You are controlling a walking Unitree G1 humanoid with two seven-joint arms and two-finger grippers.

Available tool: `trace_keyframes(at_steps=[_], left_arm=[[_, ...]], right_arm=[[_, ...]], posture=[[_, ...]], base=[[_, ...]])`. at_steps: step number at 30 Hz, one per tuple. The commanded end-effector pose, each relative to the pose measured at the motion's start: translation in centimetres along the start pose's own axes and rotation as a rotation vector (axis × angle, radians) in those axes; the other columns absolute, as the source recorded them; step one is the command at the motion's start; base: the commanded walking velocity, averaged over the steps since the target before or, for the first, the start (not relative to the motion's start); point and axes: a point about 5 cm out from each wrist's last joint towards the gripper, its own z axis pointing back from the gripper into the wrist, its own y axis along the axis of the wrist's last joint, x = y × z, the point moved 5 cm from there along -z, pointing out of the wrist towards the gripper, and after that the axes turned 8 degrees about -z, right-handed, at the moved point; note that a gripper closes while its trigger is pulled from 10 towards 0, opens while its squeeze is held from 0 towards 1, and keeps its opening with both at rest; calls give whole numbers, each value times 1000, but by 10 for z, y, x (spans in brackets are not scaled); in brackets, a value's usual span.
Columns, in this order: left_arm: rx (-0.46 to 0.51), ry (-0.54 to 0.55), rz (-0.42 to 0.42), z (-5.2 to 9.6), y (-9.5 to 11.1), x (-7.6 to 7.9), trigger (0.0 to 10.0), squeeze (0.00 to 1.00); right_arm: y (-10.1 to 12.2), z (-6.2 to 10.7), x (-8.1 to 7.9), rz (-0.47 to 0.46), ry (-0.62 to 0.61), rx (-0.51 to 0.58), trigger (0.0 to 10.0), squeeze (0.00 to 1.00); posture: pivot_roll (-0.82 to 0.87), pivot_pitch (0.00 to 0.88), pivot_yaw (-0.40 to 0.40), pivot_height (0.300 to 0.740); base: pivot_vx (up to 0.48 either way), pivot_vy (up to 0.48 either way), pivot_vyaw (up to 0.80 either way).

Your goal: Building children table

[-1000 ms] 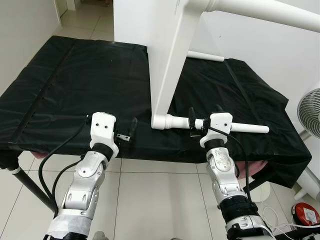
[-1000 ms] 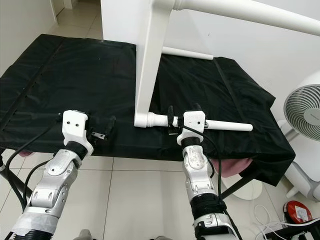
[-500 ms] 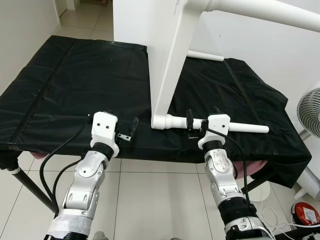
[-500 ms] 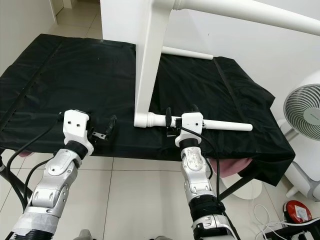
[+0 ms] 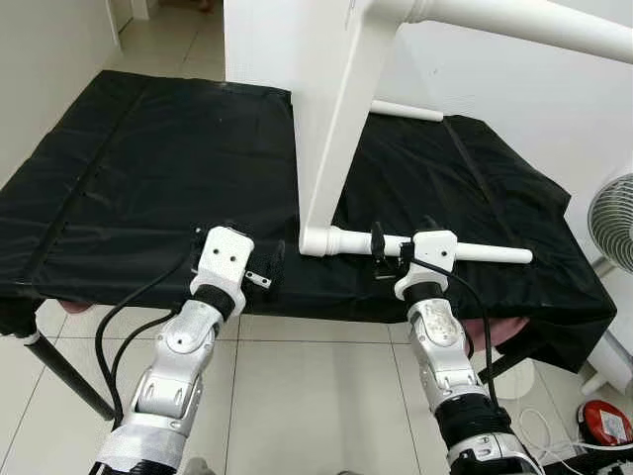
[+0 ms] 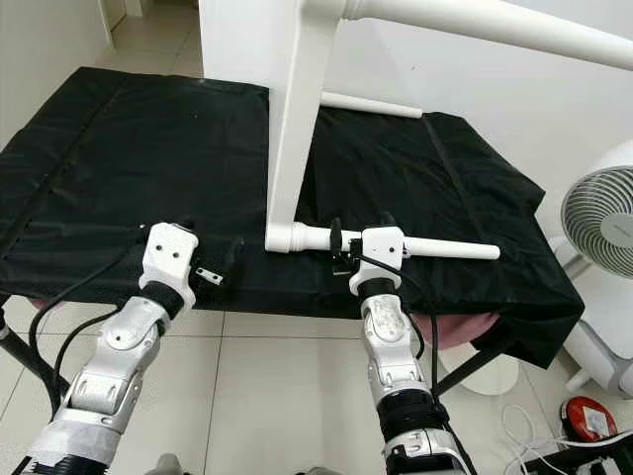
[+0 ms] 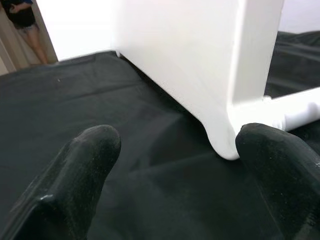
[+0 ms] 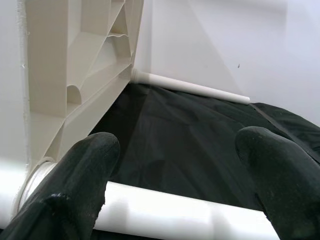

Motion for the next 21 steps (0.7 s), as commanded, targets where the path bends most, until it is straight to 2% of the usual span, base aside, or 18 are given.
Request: trace_keyframes(at_steps=[1,6,17,21], left_arm=[[-6,31,-1,-5,1,1,10000,0],[1,-12,-2,-9,3,16,10000,0],[-3,-30,-5,-13,3,20,10000,0],[-18,-53,23,-20,4,29,10000,0]], right_arm=[[1,0,7,6,-16,-2,10000,0],[1,0,9,12,-18,-1,10000,0],[1,1,10,15,-23,-1,10000,0],[1,1,11,15,-27,-2,10000,0]], posture=[[23,0,-113,740],[13,0,-108,740],[4,0,-103,740],[5,0,-103,740]], base=[[0,0,0],[0,0,0],[0,0,0],[0,0,0]])
